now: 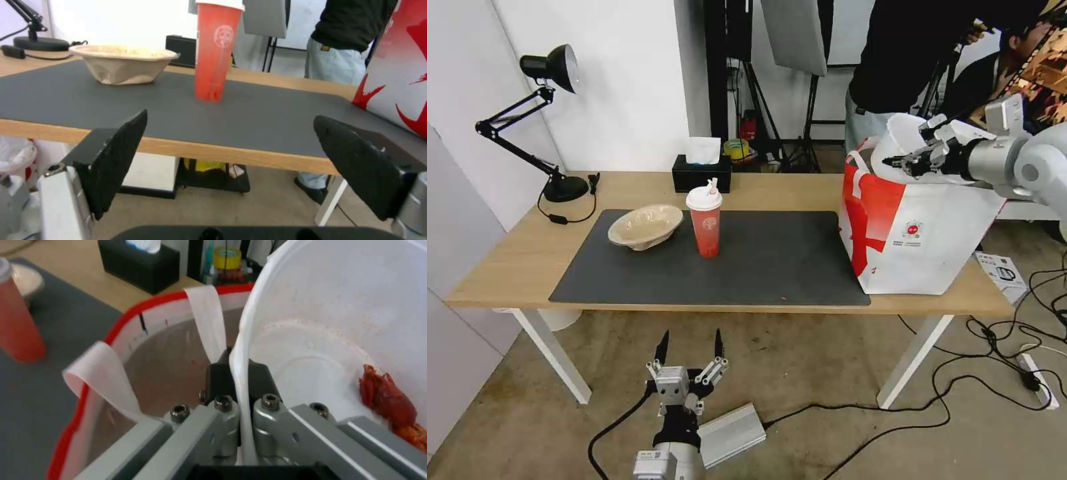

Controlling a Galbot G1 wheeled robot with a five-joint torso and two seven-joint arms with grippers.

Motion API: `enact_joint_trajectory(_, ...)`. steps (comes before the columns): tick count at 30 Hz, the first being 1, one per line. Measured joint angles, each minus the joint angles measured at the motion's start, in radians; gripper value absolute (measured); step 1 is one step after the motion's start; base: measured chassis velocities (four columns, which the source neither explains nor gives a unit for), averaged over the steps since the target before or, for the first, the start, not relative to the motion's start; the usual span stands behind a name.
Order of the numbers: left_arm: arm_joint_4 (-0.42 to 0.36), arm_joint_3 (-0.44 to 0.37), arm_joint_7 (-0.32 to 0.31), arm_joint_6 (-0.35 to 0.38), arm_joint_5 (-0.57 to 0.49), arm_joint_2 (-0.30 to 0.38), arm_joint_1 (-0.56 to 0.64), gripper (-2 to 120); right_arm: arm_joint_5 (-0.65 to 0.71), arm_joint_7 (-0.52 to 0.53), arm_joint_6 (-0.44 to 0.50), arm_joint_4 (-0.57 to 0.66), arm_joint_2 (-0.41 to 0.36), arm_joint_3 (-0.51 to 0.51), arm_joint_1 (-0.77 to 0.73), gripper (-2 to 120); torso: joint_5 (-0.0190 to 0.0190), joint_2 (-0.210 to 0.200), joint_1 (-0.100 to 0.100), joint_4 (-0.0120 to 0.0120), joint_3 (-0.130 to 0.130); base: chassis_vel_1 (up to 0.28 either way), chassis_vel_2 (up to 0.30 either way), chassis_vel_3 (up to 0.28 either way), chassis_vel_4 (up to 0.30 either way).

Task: Pick up the trash from the table and place it into the takeout bag.

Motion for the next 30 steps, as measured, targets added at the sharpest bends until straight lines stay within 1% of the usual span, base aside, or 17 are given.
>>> enact_joint_trajectory(3, 0.006, 0.000, -0.002, 0.000, 0.000, 0.000, -0.005, 100, 0.063, 0.042, -0.002, -0.001, 0.007, 0.016, -0.009, 0, 0.0000, 0.000, 0.000, 0.0000, 0.000, 0.000, 0.000, 0.000, 0.000)
enact_joint_trajectory(5, 0.007, 0.000, -0.002, 0.000, 0.000, 0.000, -0.006, 100, 0.079, 0.055, -0.003, -0.002, 0.008, 0.020, -0.011, 0, 0.0000, 0.000, 0.000, 0.0000, 0.000, 0.000, 0.000, 0.000, 0.000)
enact_joint_trajectory(8, 0.008, 0.000, -0.003, 0.001, 0.000, 0.000, -0.006, 100, 0.171, 0.123, -0.004, -0.002, 0.008, 0.031, -0.017, 0, 0.0000, 0.000, 0.000, 0.0000, 0.000, 0.000, 0.000, 0.000, 0.000)
enact_joint_trajectory(9, 0.008, 0.000, -0.003, 0.001, 0.000, 0.000, -0.006, 100, 0.171, 0.123, -0.004, -0.002, 0.008, 0.031, -0.017, 0, 0.0000, 0.000, 0.000, 0.0000, 0.000, 0.000, 0.000, 0.000, 0.000)
enact_joint_trajectory(12, 0.008, 0.000, -0.004, 0.001, 0.001, 0.000, -0.006, 100, 0.281, 0.197, -0.005, 0.002, 0.007, 0.039, -0.022, 0, 0.0000, 0.000, 0.000, 0.0000, 0.000, 0.000, 0.000, 0.000, 0.000)
enact_joint_trajectory(13, 0.008, 0.000, -0.004, 0.001, 0.001, 0.000, -0.006, 100, 0.281, 0.197, -0.005, 0.002, 0.007, 0.039, -0.022, 0, 0.0000, 0.000, 0.000, 0.0000, 0.000, 0.000, 0.000, 0.000, 0.000)
enact_joint_trajectory(16, 0.007, 0.000, -0.004, 0.001, 0.005, 0.000, -0.005, 100, 0.375, 0.265, -0.005, 0.006, 0.006, 0.050, -0.026, 0, 0.0000, 0.000, 0.000, 0.0000, 0.000, 0.000, 0.000, 0.000, 0.000)
enact_joint_trajectory(28, 0.003, 0.000, -0.005, -0.001, 0.011, 0.000, 0.002, 100, 0.448, 0.318, -0.006, 0.009, 0.006, 0.058, -0.035, 0, 0.0000, 0.000, 0.000, -0.0001, 0.000, 0.000, 0.000, 0.000, 0.000)
enact_joint_trajectory(30, 0.003, 0.000, -0.006, -0.001, 0.012, 0.000, 0.001, 100, 0.483, 0.344, -0.006, 0.013, 0.008, 0.059, -0.035, 0, 0.0000, 0.000, 0.000, -0.0001, 0.000, 0.000, 0.000, 0.000, 0.000)
